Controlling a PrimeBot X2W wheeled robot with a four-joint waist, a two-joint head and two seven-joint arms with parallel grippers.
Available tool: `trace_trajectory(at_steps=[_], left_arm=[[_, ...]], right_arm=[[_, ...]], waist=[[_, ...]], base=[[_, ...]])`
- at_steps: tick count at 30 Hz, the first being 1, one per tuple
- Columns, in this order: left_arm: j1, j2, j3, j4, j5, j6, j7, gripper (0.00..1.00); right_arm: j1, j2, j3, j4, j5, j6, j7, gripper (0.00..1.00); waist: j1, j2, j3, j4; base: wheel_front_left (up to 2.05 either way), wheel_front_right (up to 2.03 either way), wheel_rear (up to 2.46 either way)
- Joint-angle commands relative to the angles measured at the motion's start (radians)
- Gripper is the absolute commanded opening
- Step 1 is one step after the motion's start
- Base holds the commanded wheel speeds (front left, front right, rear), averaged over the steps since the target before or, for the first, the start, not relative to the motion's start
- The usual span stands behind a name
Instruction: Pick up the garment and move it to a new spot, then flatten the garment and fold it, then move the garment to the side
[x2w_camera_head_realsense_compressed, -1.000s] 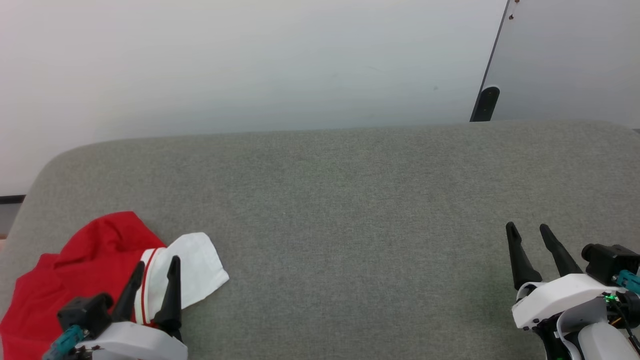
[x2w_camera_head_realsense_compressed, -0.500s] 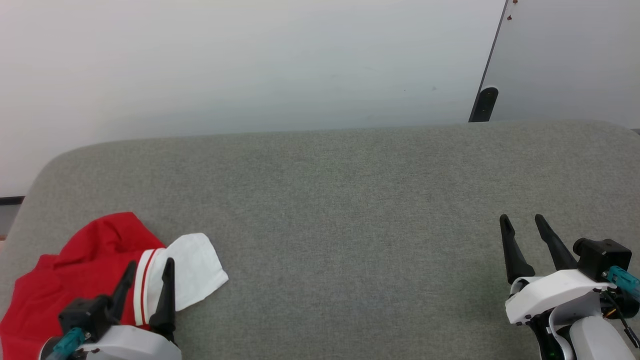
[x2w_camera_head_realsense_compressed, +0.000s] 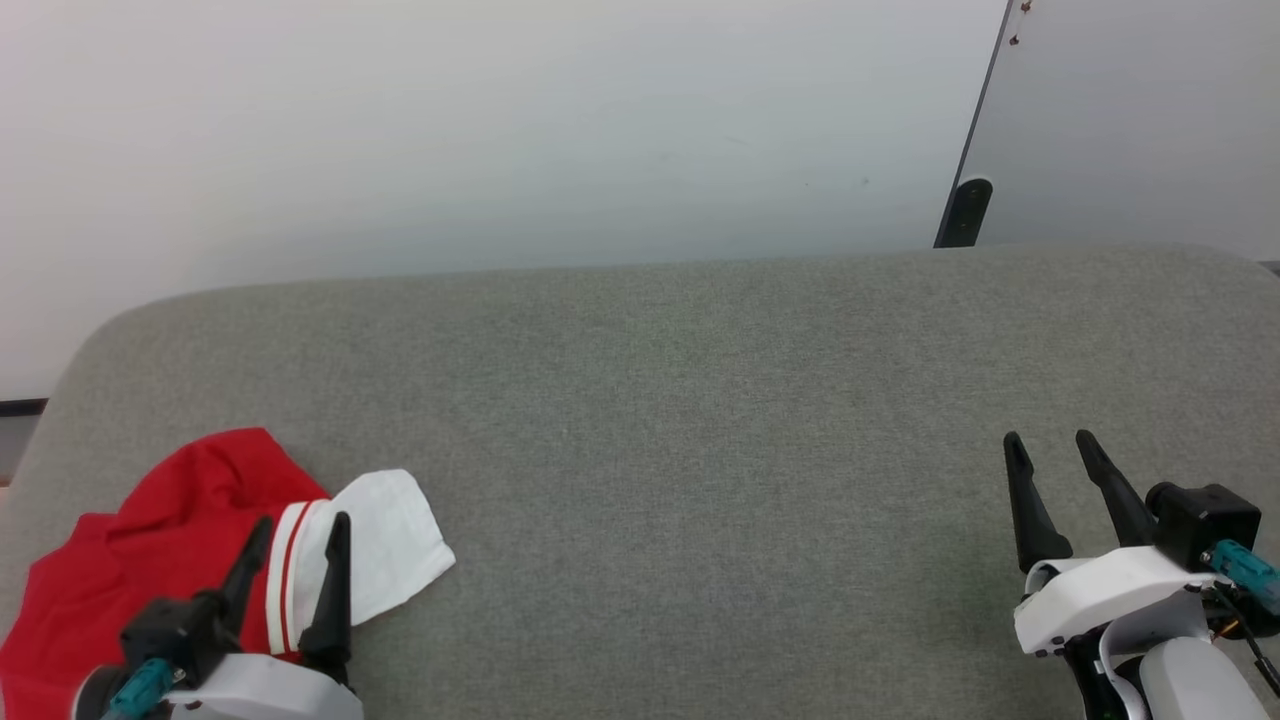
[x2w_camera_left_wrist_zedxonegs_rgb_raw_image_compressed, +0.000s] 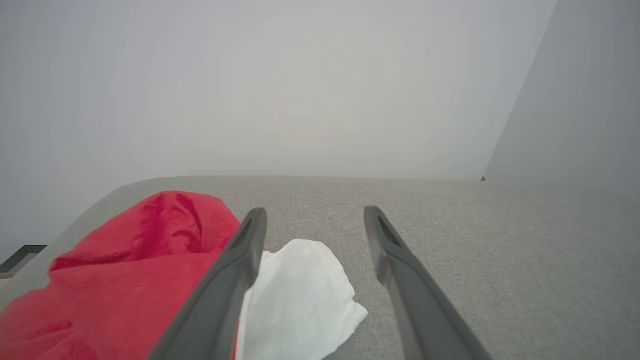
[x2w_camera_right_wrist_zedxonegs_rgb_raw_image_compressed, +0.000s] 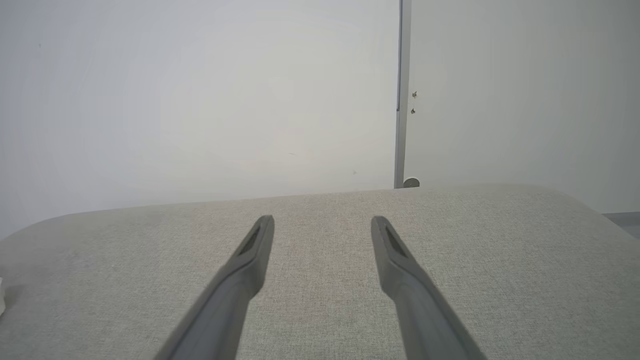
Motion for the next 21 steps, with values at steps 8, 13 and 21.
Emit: trace_trajectory(at_steps=[8, 13, 21], left_arm=[[0.013, 0.026, 0.004, 0.007, 0.052, -0.004, -0.020, 1.00], [0.009, 0.022, 0.006, 0.008, 0.048, -0.004, -0.022, 1.00], [0.006, 0.016, 0.005, 0.022, -0.027, -0.004, -0.021, 1.00]], right_arm=[[0.008, -0.001, -0.003, -0.003, -0.055, 0.006, -0.023, 1.00], [0.013, 0.011, -0.012, -0.009, -0.033, 0.006, -0.026, 1.00], [0.024, 0.020, -0.020, -0.005, 0.039, 0.006, -0.026, 1.00]], waist=[[0.0000, 0.0000, 0.004, -0.008], [0.0000, 0.0000, 0.005, -0.007], [0.0000, 0.0000, 0.005, -0.005]], base=[[0.00, 0.00, 0.00], [0.00, 0.00, 0.00], [0.00, 0.00, 0.00]])
